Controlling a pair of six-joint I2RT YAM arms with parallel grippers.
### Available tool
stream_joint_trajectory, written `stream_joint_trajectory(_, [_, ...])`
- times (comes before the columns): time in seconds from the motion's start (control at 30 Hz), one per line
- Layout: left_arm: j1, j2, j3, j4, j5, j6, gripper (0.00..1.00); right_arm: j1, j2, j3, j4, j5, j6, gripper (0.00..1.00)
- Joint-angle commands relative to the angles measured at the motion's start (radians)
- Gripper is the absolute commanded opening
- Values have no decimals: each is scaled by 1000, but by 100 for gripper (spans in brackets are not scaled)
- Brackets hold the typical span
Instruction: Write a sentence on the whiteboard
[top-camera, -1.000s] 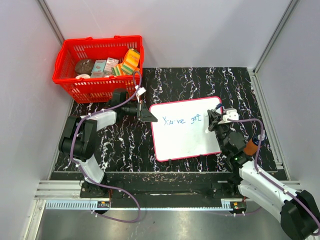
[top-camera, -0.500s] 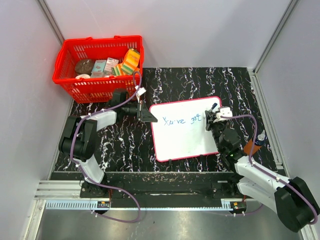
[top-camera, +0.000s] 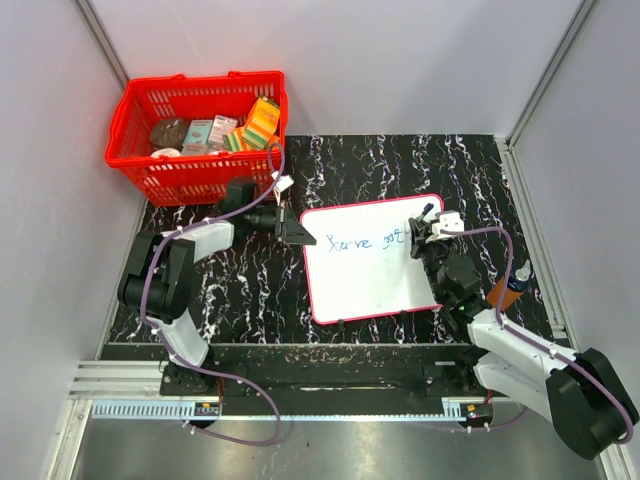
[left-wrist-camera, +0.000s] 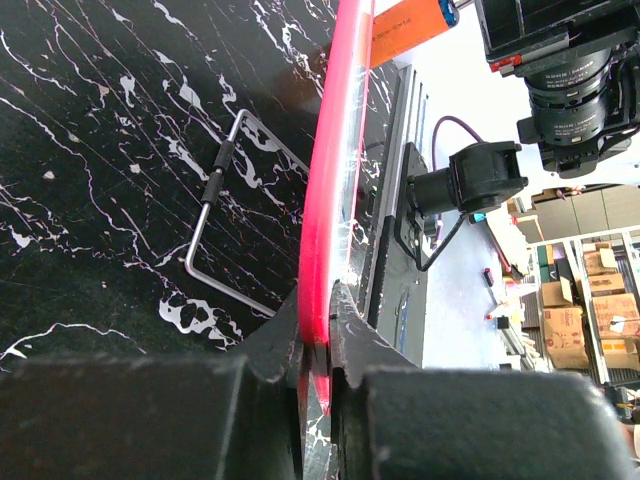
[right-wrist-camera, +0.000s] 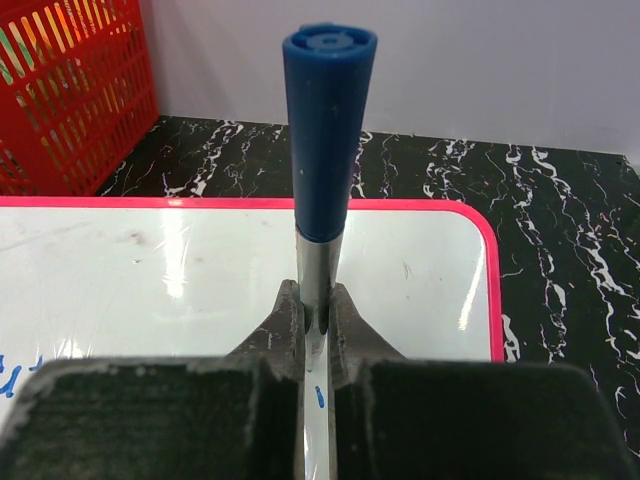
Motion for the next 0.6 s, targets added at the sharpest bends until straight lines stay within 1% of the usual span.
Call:
stream_joint_trajectory(0.0, [-25, -2, -1, -19, -143, 176, 0, -5, 18, 40, 53, 0, -7, 0])
stream_joint_trajectory(0.57, [-25, -4, -2, -27, -146, 184, 0, -14, -5, 16, 33, 104, -15, 0])
